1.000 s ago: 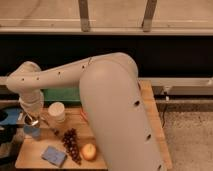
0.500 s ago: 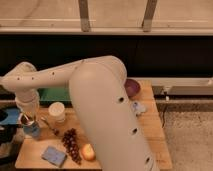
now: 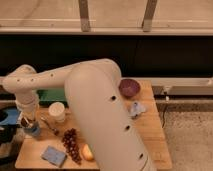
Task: Stack cups on top of each other
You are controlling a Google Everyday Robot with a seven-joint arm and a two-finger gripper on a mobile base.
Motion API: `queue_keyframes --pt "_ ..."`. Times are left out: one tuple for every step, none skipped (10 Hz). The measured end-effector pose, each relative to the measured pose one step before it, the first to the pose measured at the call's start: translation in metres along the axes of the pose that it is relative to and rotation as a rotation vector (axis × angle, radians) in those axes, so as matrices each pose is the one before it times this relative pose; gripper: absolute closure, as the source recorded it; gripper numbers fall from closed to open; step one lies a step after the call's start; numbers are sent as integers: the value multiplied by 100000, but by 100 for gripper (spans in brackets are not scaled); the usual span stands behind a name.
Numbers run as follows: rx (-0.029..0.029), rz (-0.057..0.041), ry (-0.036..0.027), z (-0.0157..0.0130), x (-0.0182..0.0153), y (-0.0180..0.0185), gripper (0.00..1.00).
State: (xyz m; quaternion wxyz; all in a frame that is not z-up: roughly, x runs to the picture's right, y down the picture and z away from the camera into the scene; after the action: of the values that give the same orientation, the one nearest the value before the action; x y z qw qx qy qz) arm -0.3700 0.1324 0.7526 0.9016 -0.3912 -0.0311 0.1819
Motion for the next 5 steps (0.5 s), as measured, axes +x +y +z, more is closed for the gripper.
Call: queue_keyframes --pt "-680 302 238 259 40 19 95" --pt "-314 261 225 143 74 -50 89" --pt "-539 211 408 188 74 32 78" --pt "-504 244 259 159 52 19 68" --pt "-493 264 176 171 50 -6 57"
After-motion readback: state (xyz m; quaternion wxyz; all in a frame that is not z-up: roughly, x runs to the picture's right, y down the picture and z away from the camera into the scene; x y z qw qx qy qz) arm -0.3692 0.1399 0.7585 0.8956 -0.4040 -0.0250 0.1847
